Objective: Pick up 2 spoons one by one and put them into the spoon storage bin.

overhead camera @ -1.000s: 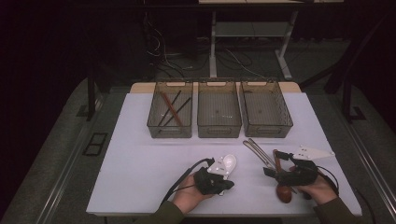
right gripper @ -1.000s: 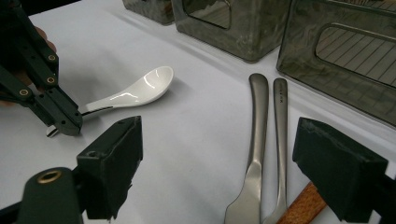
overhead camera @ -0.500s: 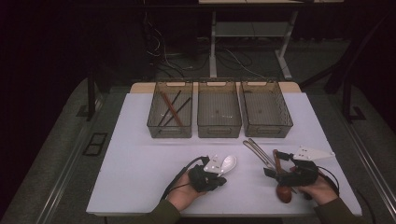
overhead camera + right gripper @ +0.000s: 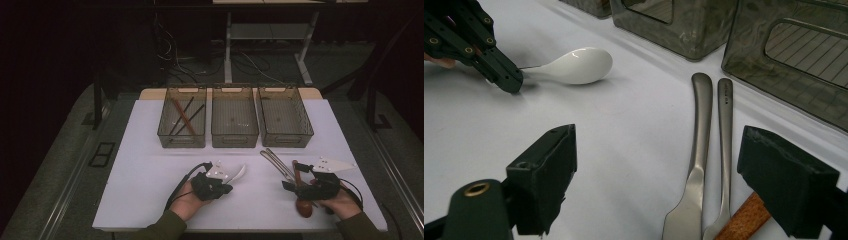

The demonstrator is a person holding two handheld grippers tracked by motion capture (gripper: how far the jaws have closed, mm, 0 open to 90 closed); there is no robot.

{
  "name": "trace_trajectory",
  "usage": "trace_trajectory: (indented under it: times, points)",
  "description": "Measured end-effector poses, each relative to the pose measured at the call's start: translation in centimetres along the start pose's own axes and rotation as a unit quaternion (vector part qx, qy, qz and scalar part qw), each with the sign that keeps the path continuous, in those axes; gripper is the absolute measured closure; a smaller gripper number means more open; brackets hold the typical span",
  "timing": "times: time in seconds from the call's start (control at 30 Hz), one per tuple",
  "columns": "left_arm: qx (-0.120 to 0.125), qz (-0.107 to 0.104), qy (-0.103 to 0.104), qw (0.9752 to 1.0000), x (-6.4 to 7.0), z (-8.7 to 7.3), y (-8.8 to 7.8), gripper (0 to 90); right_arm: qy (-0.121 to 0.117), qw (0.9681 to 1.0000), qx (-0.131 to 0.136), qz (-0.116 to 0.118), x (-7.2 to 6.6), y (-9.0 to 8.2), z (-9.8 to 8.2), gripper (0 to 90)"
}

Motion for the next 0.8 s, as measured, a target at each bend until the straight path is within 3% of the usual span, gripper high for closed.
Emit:
trace_trajectory:
  times: [0.47,0.8]
  points:
    - [-0.015,-0.023,0.005,0.9996,1.0,-0.6,0.0,88.9,0.001,1.0,0.001,0.0,0.0,-0.1,0.0,15.8]
    - [-0.027,-0.023,-0.001,0.9994,0.0,-1.3,-0.8,88.9,0.0,1.0,0.001,-0.001,0.1,-0.1,0.0,15.8]
Point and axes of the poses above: each handheld gripper's, and its own axes: y roughly forward along the jaws, z roughly out of its top, x roughly to its right, the point moved 8 cm from there along y, roughly forward along the jaws, and after that the axes turned 10 degrees about -y, right-handed, at the moved point
